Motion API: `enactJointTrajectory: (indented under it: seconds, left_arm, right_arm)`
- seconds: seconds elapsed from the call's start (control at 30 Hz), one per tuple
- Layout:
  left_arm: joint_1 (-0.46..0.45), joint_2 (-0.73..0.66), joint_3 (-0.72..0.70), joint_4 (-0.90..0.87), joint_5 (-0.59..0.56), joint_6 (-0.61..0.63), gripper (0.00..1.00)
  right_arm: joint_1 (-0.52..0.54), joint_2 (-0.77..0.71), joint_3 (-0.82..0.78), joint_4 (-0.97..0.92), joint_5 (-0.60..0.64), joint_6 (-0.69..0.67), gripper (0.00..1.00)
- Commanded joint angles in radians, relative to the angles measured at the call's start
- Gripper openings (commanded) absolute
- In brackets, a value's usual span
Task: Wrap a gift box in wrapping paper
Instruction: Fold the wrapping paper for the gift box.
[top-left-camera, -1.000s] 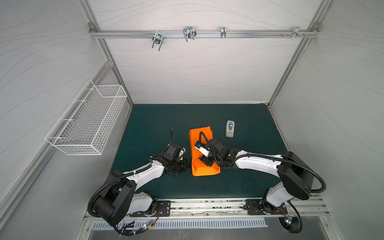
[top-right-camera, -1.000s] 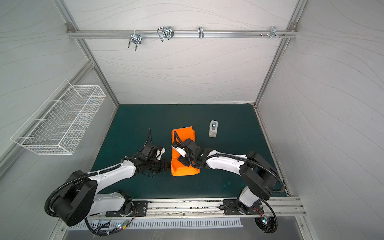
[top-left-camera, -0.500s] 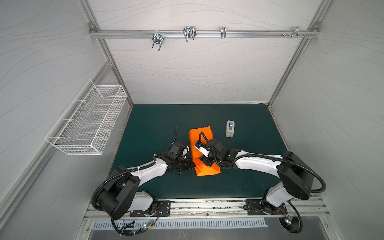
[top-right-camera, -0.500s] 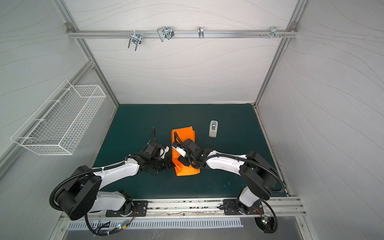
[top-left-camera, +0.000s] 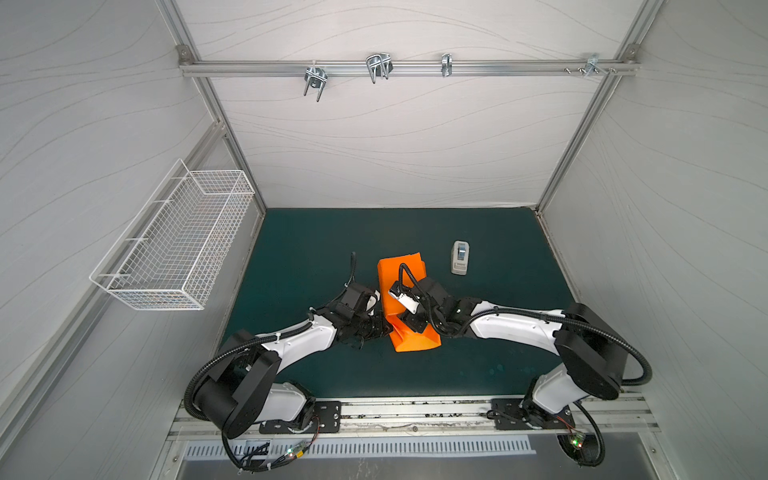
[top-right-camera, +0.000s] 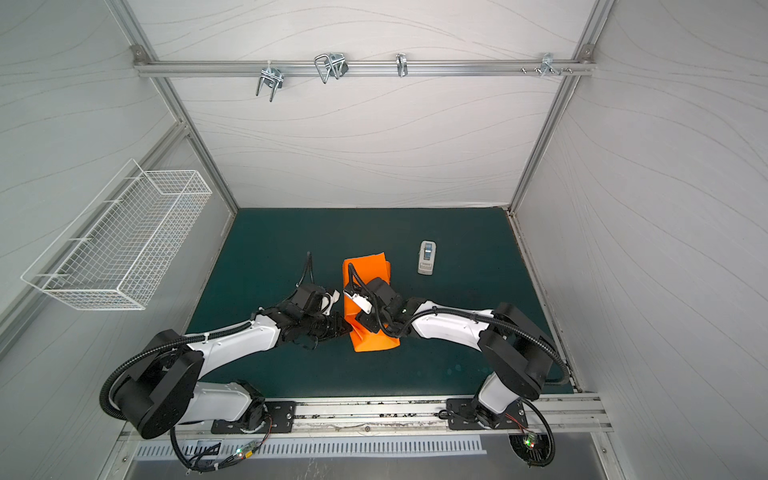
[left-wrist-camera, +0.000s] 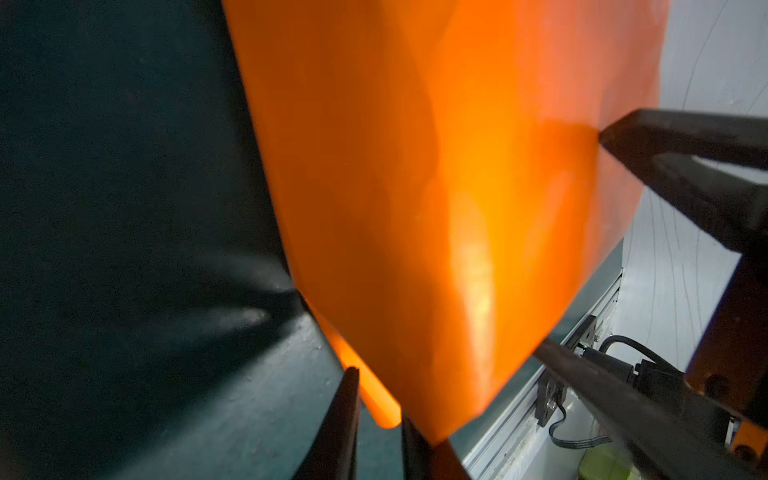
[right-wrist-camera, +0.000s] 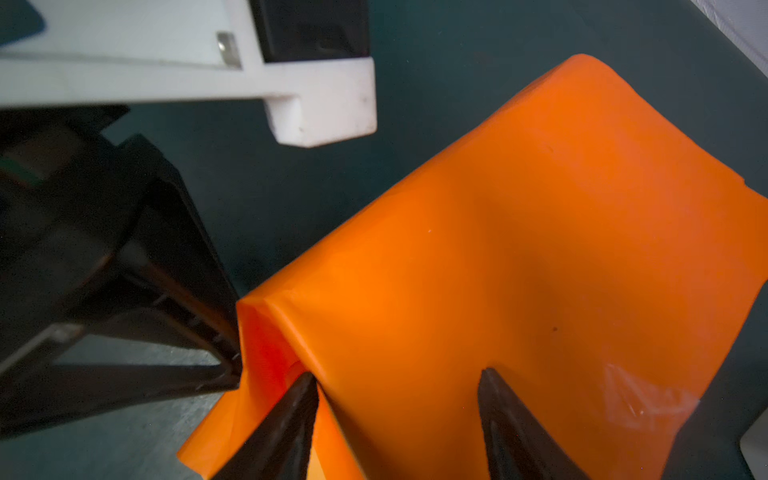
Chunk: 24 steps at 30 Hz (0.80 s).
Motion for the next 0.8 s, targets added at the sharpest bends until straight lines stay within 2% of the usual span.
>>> enactJointTrajectory:
  seconds: [0.0,0.3,0.5,0.77]
  left_arm:
    - [-0.013,0.025,0.039,0.048,-0.010,-0.016,0.21]
    - [-0.067,0.070,0.053,0.099,-0.042,-0.053,0.21]
    - [-0.078,0.046,0.010,0.140,-0.130,-0.120,0.20]
    - [-0.099,0.059,-0.017,0.178,-0.180,-0.168,0.20]
  right_arm:
    - [0.010,0.034,-0.044,-0.112,-0.025,0.020,0.61]
    - [0.010,0.037,-0.042,-0.116,-0.028,0.022,0.58]
    - [0.013,0.036,-0.041,-0.120,-0.033,0.030,0.55]
    - [0.014,0.039,-0.033,-0.123,-0.048,0.037,0.51]
